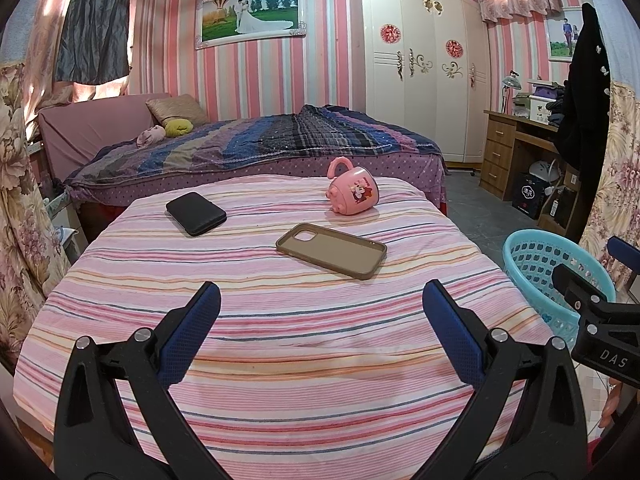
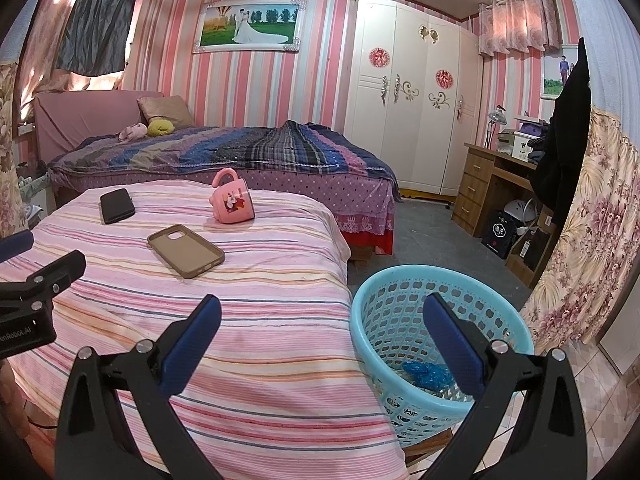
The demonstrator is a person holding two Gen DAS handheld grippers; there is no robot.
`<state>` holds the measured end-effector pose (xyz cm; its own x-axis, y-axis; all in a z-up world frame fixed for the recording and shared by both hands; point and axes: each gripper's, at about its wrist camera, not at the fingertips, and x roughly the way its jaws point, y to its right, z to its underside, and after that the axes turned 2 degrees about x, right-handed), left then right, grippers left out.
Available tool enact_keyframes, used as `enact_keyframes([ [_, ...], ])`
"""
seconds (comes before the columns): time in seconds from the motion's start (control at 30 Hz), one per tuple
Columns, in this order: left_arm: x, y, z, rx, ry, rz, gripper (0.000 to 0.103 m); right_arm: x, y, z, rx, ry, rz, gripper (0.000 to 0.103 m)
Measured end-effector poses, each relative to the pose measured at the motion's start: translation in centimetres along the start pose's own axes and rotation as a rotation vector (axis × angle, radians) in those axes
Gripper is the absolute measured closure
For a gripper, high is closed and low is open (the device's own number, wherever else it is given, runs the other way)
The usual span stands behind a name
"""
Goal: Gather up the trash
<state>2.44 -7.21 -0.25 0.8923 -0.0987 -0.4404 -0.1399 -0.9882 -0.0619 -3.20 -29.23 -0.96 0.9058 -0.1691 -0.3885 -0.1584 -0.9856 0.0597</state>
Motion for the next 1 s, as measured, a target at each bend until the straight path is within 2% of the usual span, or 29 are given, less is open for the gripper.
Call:
enact_keyframes([
  [1.0, 0.1, -1.0, 0.3, -0.002, -0.001, -0.008, 0.005, -0.1, -0.6, -0.1, 0.004, -0.002, -0.008, 0.004],
])
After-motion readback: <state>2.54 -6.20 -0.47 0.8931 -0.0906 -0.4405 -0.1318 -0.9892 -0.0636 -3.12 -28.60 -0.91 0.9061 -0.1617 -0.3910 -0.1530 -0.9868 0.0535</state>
